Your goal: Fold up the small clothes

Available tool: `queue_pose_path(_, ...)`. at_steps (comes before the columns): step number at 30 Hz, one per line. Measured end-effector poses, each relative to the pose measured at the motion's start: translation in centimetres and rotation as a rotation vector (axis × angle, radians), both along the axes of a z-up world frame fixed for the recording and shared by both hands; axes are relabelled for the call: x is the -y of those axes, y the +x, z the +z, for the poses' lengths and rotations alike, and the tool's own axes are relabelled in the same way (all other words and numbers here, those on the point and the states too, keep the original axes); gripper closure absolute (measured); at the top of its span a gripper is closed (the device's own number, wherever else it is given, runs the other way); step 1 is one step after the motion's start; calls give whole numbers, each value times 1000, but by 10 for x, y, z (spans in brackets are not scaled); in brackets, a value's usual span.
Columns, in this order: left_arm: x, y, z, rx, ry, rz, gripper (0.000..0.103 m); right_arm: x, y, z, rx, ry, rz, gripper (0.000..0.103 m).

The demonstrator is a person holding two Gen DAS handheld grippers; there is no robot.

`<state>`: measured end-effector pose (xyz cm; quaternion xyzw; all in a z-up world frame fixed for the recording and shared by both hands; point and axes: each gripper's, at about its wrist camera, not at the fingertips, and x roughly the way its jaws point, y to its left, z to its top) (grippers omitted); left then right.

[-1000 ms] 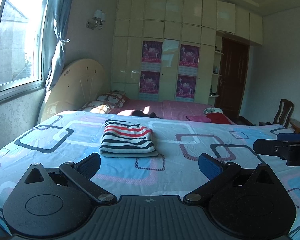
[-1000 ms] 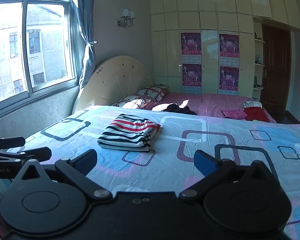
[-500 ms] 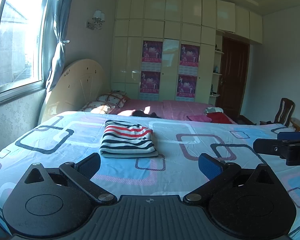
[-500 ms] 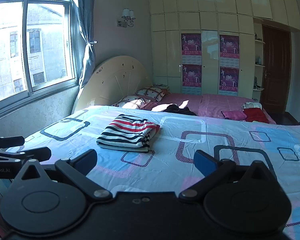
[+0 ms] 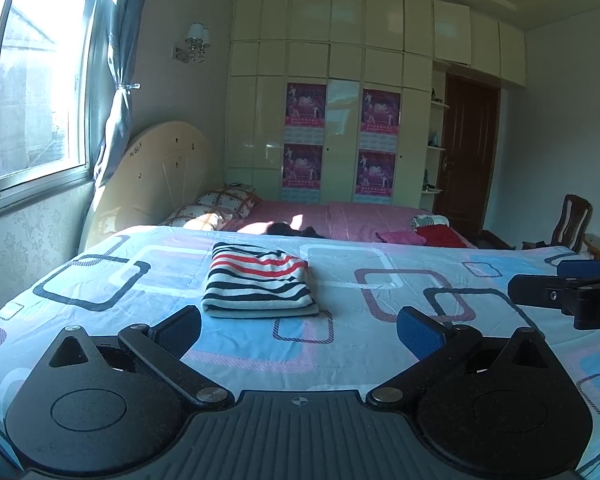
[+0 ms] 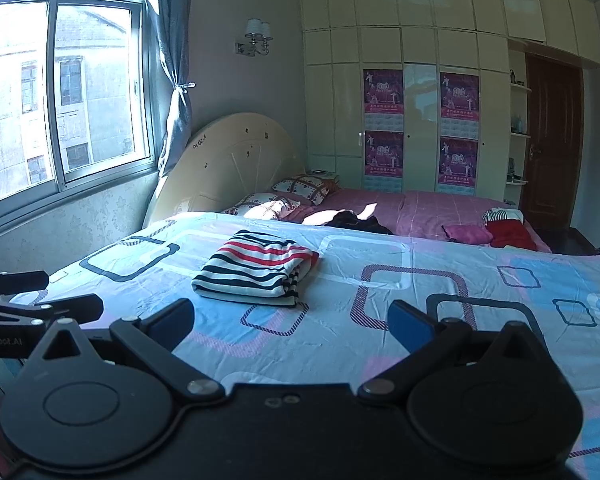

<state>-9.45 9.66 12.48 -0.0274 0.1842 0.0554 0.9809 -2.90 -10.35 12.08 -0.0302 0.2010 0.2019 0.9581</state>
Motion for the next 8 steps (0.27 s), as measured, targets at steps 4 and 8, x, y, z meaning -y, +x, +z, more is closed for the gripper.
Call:
queue_pose_path(4, -3, 0, 1, 6, -14, 7, 0, -1, 1, 0, 2, -6, -3, 0)
queue_pose_path(8, -5, -1, 2, 10, -25, 2, 0, -2, 2, 0, 3, -10, -3, 0)
